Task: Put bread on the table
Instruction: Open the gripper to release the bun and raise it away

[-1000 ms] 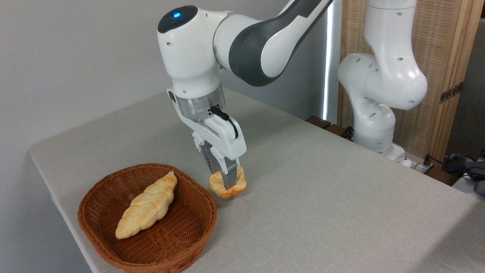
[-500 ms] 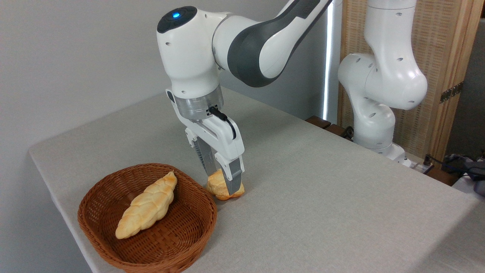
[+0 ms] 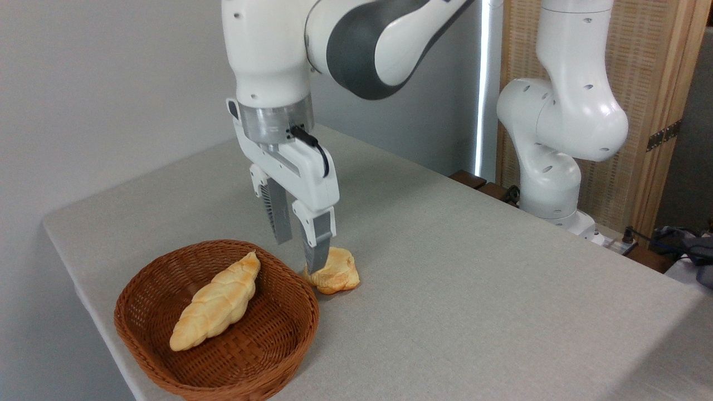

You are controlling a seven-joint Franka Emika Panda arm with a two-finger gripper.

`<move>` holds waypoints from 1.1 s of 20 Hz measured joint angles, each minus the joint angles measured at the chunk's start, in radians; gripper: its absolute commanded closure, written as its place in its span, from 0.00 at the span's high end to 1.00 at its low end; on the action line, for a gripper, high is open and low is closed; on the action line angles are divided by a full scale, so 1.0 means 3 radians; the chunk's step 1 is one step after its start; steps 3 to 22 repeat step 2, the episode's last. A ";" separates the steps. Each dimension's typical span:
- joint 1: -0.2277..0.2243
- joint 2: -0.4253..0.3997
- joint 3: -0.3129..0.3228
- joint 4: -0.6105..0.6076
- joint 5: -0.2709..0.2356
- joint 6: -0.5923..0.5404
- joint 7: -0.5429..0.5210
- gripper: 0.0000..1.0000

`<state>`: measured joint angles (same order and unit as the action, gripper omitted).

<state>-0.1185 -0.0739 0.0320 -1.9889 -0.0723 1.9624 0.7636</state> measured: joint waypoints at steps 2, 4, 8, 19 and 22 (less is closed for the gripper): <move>0.0000 -0.0006 0.0000 0.0063 0.0000 0.0000 0.0000 1.00; 0.0000 -0.0006 0.0000 0.0063 0.0000 0.0000 0.0000 1.00; 0.0000 -0.0006 0.0000 0.0063 0.0000 0.0000 0.0000 1.00; 0.0000 -0.0006 0.0000 0.0063 0.0000 0.0000 0.0000 1.00; 0.0000 -0.0006 0.0000 0.0063 0.0000 0.0000 0.0000 1.00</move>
